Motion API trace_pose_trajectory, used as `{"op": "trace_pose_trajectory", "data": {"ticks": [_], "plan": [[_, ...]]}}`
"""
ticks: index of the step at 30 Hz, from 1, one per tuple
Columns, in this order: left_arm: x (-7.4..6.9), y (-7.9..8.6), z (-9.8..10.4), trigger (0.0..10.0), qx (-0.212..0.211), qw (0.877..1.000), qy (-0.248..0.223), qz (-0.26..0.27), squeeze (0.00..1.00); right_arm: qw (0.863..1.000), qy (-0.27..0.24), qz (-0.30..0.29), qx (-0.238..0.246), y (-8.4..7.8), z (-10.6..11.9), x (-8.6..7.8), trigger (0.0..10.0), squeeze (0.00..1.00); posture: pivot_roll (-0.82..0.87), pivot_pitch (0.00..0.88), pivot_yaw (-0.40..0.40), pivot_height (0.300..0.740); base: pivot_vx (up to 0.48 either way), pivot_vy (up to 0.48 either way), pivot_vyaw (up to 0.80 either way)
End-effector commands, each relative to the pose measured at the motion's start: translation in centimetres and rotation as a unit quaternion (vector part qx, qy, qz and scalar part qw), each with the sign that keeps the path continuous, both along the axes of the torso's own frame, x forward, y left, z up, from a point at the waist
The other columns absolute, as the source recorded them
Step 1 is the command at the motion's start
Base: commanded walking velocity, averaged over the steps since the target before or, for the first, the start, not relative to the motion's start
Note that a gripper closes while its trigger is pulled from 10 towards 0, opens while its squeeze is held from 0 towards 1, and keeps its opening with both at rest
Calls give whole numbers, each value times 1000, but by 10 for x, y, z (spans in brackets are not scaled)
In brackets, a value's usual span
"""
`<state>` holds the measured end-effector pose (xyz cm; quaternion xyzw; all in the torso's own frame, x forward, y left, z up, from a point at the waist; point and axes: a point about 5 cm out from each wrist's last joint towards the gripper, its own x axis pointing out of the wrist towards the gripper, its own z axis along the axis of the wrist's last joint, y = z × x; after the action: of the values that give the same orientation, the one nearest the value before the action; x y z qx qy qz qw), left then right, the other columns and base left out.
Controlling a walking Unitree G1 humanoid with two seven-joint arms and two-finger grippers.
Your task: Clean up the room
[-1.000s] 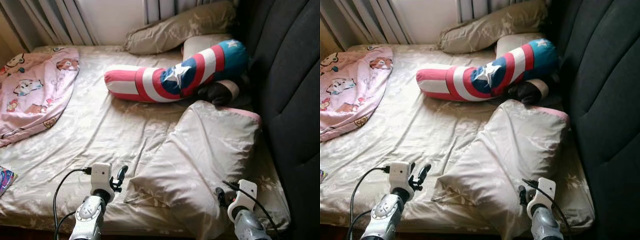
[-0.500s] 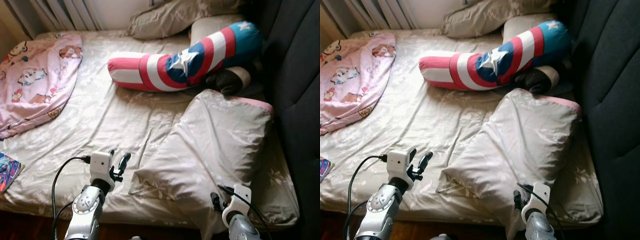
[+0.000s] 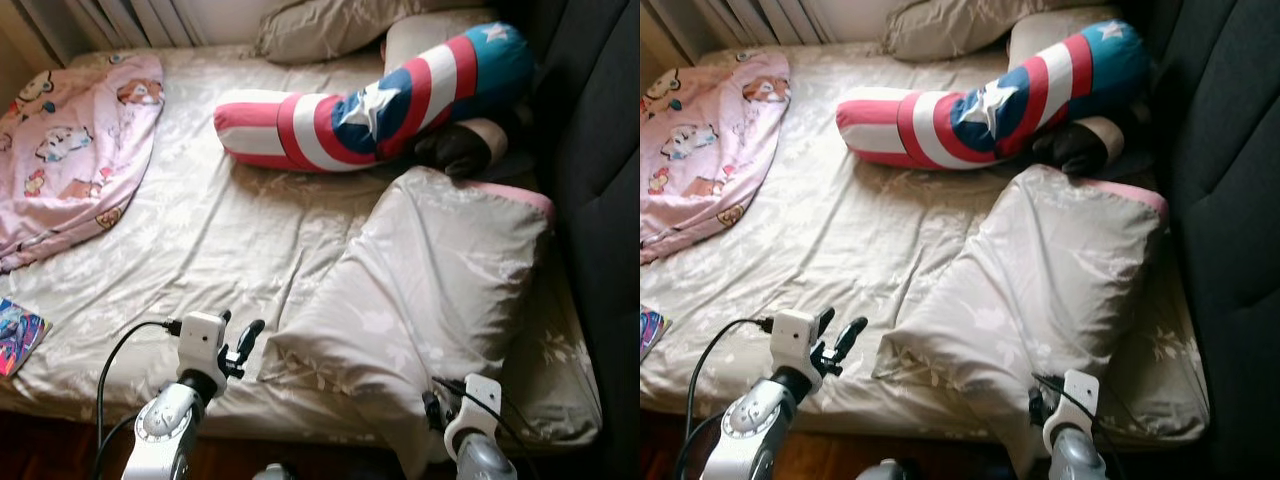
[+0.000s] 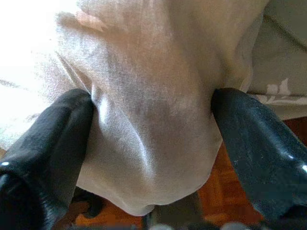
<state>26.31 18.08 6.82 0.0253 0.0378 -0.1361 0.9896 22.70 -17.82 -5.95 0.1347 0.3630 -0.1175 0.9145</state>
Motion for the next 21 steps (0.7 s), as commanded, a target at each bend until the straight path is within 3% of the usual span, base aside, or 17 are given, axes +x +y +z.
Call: {"op": "trace_pose_trajectory", "data": {"ticks": [1,10,11,21], "plan": [[-6,3,-1,10000,11,1000,12,-6,0,998,49,-13,25,6,-16,-24,10000,0,255,274,108,740,0,0,0],[-18,1,8,10000,18,1000,13,-15,0,997,64,-5,32,14,-22,-36,10000,0,270,319,115,740,0,0,0],[-19,0,10,10000,18,1000,14,-16,0,997,59,-3,42,17,-23,-37,0,0,270,328,114,740,0,0,0],[-24,0,14,10000,24,999,22,-16,0,997,56,23,41,24,-22,-35,0,0,267,335,116,740,0,0,0]]}}
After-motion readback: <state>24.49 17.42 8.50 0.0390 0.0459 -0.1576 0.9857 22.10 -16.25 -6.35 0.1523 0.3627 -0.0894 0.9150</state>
